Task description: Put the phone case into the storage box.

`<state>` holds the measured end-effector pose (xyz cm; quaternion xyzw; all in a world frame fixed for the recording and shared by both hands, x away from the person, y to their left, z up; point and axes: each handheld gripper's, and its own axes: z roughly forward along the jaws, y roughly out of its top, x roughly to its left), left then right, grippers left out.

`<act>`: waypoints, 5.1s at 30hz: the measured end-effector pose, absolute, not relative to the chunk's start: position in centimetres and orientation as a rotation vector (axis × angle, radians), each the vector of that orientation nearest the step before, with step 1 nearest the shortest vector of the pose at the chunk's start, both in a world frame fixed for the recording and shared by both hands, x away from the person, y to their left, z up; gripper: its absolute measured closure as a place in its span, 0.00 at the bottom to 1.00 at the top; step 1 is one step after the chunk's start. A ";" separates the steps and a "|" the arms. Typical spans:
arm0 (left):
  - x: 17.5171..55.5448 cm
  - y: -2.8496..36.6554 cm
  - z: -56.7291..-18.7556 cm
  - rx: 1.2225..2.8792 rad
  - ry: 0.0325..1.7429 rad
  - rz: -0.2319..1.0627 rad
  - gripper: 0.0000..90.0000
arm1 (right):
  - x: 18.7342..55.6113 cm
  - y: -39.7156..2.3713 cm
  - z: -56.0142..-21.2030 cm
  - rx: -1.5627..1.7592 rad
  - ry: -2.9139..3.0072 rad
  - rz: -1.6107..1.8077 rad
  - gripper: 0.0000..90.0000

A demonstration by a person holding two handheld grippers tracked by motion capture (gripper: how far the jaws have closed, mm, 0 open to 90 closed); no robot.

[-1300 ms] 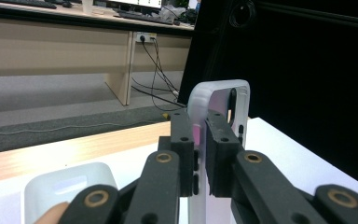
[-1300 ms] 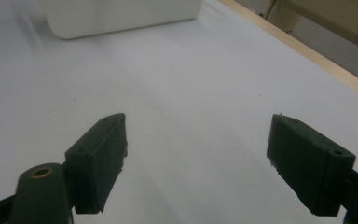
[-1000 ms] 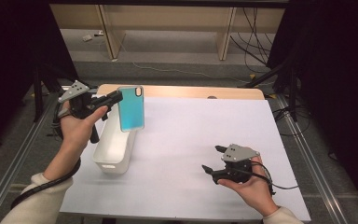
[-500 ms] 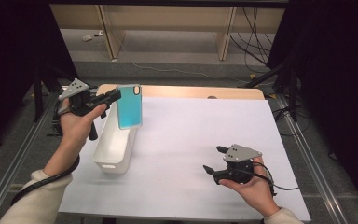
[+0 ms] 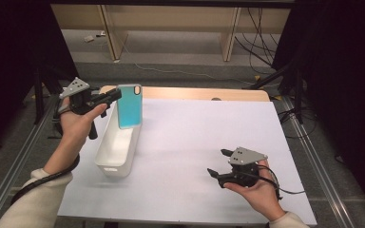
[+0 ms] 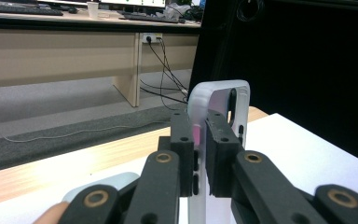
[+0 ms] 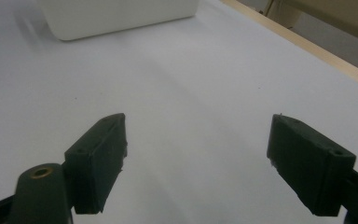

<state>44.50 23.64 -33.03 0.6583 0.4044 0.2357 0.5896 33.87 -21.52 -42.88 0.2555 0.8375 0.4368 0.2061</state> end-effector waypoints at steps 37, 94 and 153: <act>48.3 24.7 -33.6 1.558 0.960 0.592 0.92 | 33.7 -22.1 -43.1 0.730 2.319 1.227 0.23; 50.9 26.0 -35.1 1.576 0.995 0.607 0.92 | 33.5 -22.3 -43.0 0.739 2.311 1.254 0.23; 52.6 25.8 -36.2 1.593 1.004 0.603 0.92 | 32.7 -24.9 -42.8 0.852 2.182 1.412 0.20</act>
